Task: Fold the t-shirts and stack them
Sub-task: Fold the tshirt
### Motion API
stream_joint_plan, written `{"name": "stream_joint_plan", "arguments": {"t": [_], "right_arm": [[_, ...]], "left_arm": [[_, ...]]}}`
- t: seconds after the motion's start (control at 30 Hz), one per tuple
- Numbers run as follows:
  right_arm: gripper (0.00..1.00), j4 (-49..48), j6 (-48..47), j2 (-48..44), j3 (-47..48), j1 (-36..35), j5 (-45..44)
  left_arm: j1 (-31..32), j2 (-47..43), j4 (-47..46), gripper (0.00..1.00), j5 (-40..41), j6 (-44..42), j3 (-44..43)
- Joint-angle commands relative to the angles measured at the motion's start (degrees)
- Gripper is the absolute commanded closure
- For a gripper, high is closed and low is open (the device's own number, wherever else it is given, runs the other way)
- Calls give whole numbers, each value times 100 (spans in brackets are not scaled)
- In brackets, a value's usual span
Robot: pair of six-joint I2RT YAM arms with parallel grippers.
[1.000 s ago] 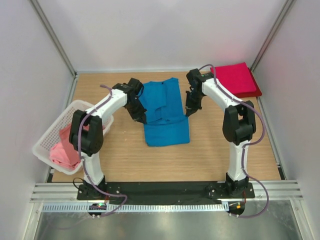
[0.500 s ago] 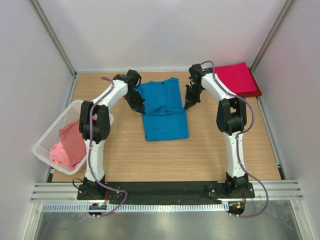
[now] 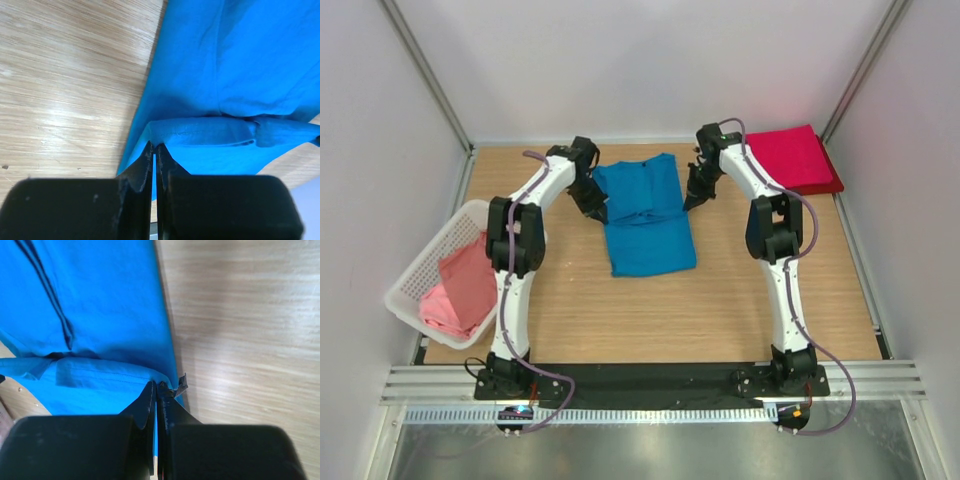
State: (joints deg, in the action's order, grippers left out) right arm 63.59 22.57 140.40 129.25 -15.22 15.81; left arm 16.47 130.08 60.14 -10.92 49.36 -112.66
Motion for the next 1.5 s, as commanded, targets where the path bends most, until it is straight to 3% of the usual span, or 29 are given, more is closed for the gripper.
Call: {"name": "stream_joint_plan", "arguments": {"t": [0.0,0.17,0.3,0.37,0.5,0.57,0.7,0.8,1.07,1.47], "right_arm": [[99,-13,37,57,320,81,150],[95,-171,116,119,346,125,316],[69,-251,257,-3,469,142,484],[51,-190,292,-266,408,134,388],[40,30,214,-829,-291,134,282],[39,-40,126,-1310,-829,125,282],[48,-320,-182,-1795,-2103,125,544],[58,-313,-314,-1683,-2185,116,590],[76,-813,125,-1094,-1887,72,370],[80,-1358,731,-242,-859,2,194]], "left_arm": [[-100,43,112,100,81,-59,-212],[-188,166,191,99,81,-23,-353],[-232,1,472,66,133,-120,-660],[-214,-193,464,61,247,-164,-678],[22,-922,394,58,371,-418,-205],[250,-1493,26,58,91,-594,681],[594,-2284,-1325,61,-700,-665,2229],[735,-2295,-1820,62,-1140,-630,2705],[709,-933,-953,68,-237,-1069,1169],[445,-27,-802,68,265,-1034,-71]]}}
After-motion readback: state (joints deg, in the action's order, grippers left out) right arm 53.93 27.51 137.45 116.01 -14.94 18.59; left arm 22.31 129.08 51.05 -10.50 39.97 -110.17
